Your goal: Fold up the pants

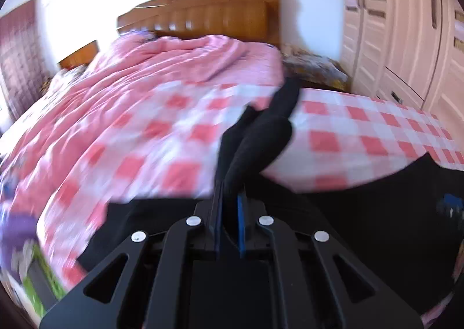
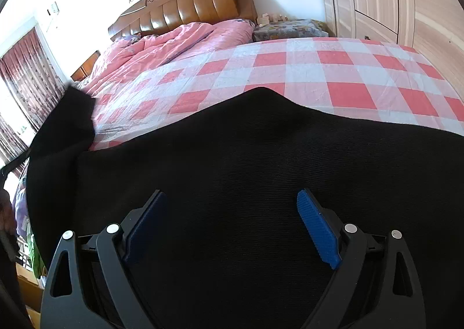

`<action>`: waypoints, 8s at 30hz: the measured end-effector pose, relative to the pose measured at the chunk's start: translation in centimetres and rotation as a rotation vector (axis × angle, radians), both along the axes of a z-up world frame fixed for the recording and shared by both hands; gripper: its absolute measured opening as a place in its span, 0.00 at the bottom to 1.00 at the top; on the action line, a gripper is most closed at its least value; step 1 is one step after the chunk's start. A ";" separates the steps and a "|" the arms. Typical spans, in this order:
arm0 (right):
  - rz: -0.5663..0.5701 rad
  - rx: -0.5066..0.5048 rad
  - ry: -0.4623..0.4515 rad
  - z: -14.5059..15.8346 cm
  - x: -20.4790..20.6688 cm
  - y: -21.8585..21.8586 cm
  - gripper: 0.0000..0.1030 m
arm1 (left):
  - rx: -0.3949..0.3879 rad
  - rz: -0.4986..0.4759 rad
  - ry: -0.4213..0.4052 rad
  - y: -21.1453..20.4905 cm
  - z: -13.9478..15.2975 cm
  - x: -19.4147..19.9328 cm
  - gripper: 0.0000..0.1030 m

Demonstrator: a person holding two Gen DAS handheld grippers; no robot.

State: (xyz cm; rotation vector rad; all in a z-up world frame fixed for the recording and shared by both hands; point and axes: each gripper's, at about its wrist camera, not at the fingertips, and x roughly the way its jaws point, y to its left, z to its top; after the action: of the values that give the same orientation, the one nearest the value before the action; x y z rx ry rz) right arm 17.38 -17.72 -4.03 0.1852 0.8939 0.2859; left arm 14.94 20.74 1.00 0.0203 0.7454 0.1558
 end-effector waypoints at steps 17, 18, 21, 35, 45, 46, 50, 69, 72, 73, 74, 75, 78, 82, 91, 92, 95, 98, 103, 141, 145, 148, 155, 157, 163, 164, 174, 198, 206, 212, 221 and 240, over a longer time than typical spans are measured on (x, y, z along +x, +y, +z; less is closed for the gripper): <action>-0.002 -0.036 0.006 -0.1 0.2 0.3 0.86 | -0.266 0.177 -0.023 8.5 -7.6 -11.1 0.72; -0.003 -0.036 0.006 -0.1 0.2 0.3 0.86 | -0.229 0.177 -0.037 8.3 -7.1 -11.3 0.74; -0.004 -0.032 0.005 -0.1 0.2 0.3 0.86 | -0.109 0.128 -0.074 6.5 -5.0 -10.9 0.83; -0.009 0.022 0.001 -0.1 0.1 -0.3 0.86 | -0.177 0.075 -0.048 6.1 -3.7 -4.4 0.21; -0.009 0.013 0.003 -0.1 0.1 0.0 0.86 | -0.776 0.298 -0.078 20.4 -8.7 -9.6 0.44; -0.009 0.005 0.004 -0.1 0.2 0.1 0.86 | -0.793 0.284 -0.086 20.7 -8.9 -9.7 0.44; -0.009 -0.003 0.004 -0.1 0.2 0.1 0.86 | -0.745 0.293 -0.127 20.1 -7.4 -10.6 0.56; 0.080 0.021 -0.067 0.9 -1.2 1.4 0.86 | -0.466 0.284 -0.049 18.7 -8.5 -13.2 0.58; 0.067 0.037 -0.059 0.7 -1.1 1.0 0.86 | -0.482 0.250 -0.043 18.2 -8.6 -12.0 0.58; 0.067 0.032 -0.057 0.7 -1.1 1.1 0.86 | -0.477 0.245 -0.027 18.1 -8.8 -11.4 0.58; 0.070 0.027 -0.057 0.7 -1.1 1.2 0.86 | -0.464 0.245 -0.013 18.0 -8.9 -10.9 0.58; 0.072 0.021 -0.059 0.7 -1.1 1.3 0.86 | -0.438 0.239 0.007 17.8 -9.0 -10.3 0.58; 0.078 0.013 -0.061 0.7 -1.1 1.5 0.86 | -0.390 0.191 0.021 17.2 -9.0 -9.6 0.25; 0.071 0.022 -0.060 0.7 -1.2 1.2 0.86 | -0.285 0.206 0.048 16.3 -8.9 -9.4 0.19; 0.306 -0.139 -0.144 3.6 -5.1 8.6 0.86 | -0.130 0.224 -0.120 9.9 -1.8 -12.8 0.75; 0.334 -0.151 -0.143 3.6 -5.3 9.8 0.86 | -0.108 0.167 -0.111 8.4 -1.5 -12.0 0.77; 0.409 -0.174 -0.117 2.9 -5.6 14.1 0.86 | -0.051 0.056 -0.037 4.9 -2.8 -8.1 0.78; 0.467 -0.211 -0.094 2.1 -6.1 17.9 0.86 | -0.073 0.077 0.069 4.6 -5.6 -5.6 0.78; 0.617 -0.286 -0.089 -0.7 -9.0 22.3 0.86 | -0.065 0.127 0.109 5.8 -8.3 -8.8 0.80; 0.602 -0.277 -0.051 -0.5 2.8 19.5 0.92 | -0.097 0.049 0.131 6.2 -8.5 -4.2 0.88; 0.593 -0.256 -0.047 0.2 2.0 19.1 0.92 | -0.084 0.032 0.099 6.1 -8.1 -4.0 0.87; 0.553 -0.235 -0.077 1.9 0.9 17.4 0.93 | -0.082 0.046 0.036 5.5 -6.5 -4.8 0.89; 0.454 -0.298 0.032 -0.8 1.3 9.7 0.96 | -0.020 0.065 0.147 6.8 -8.2 -1.9 0.98; 0.432 -0.326 0.045 -0.4 0.8 8.8 0.95 | -0.026 0.078 0.171 6.8 -7.9 -1.2 0.98; 0.455 -0.240 -0.011 2.6 -2.2 12.3 0.96 | 0.009 0.088 0.087 4.9 -6.2 -3.0 0.97; 0.477 -0.232 -0.023 2.7 -2.4 13.8 0.96 | 0.011 0.090 0.074 4.8 -6.2 -2.9 0.97; 0.647 -0.309 -0.009 -0.8 -5.8 25.3 0.96 | -0.023 0.024 0.242 6.1 -7.7 2.8 0.99; 0.354 -0.313 -0.021 2.2 -1.3 14.1 0.96 | -0.002 0.034 0.122 5.7 -8.3 0.9 0.99; 0.306 -0.343 0.066 0.7 -0.3 4.4 0.96 | -0.014 0.027 0.125 5.8 -8.5 1.0 0.99; 0.106 -0.356 0.082 0.3 -2.7 -4.5 0.96 | 0.005 0.056 0.132 5.5 -8.3 1.0 0.99; 0.017 -0.351 0.001 3.1 -7.2 -9.8 0.96 | -0.018 -0.322 0.015 -12.4 -0.9 -0.7 0.98; -0.019 -0.306 0.020 2.3 -11.7 -16.7 0.95 | 0.010 -0.560 0.242 -29.9 -5.9 4.4 0.94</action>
State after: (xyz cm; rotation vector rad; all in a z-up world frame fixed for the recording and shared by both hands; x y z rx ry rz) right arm 5.70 -34.44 -1.68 -0.0873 0.9431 0.1272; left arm 19.33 -9.16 -4.86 0.2581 0.9526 -0.3830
